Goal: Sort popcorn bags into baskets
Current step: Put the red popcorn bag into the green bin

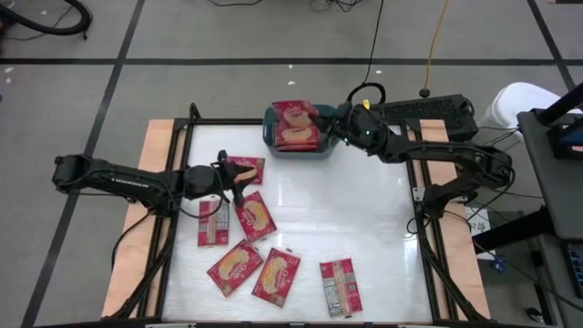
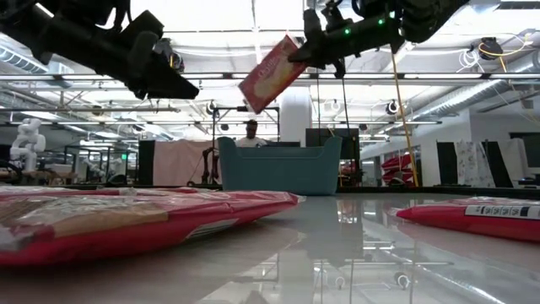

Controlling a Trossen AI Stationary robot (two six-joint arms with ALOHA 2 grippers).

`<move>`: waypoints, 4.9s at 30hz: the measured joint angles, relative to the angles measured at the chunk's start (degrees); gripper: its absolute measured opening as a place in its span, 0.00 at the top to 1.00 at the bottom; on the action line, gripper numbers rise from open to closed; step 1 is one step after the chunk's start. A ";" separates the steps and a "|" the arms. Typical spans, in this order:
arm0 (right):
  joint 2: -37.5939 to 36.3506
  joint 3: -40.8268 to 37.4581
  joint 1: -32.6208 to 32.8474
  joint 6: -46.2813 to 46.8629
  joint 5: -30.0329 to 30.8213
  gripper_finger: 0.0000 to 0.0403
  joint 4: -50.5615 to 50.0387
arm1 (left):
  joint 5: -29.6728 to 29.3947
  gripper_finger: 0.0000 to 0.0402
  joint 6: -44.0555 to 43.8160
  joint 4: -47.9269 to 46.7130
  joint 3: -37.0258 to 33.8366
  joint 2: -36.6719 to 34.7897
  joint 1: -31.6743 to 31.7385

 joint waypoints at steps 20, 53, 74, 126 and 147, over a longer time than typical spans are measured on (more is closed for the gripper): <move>12.14 0.02 -1.85 20.36 8.26 0.99 8.96 | 1.13 0.65 0.24 2.81 -0.02 0.28 -1.83; 21.66 0.11 -2.05 30.96 13.74 0.91 10.95 | 1.03 0.65 3.49 6.00 0.00 0.28 -1.72; 21.64 0.11 -4.32 20.50 13.63 0.66 10.32 | 1.01 0.65 3.51 5.98 0.00 0.28 -1.72; 17.66 0.11 23.76 -1.96 -2.71 0.61 -5.79 | 3.67 0.65 -21.49 -24.45 2.58 0.17 -13.28; 17.66 0.09 27.14 0.14 3.36 0.61 -2.93 | 6.64 0.65 -44.70 -40.22 2.60 11.84 -12.66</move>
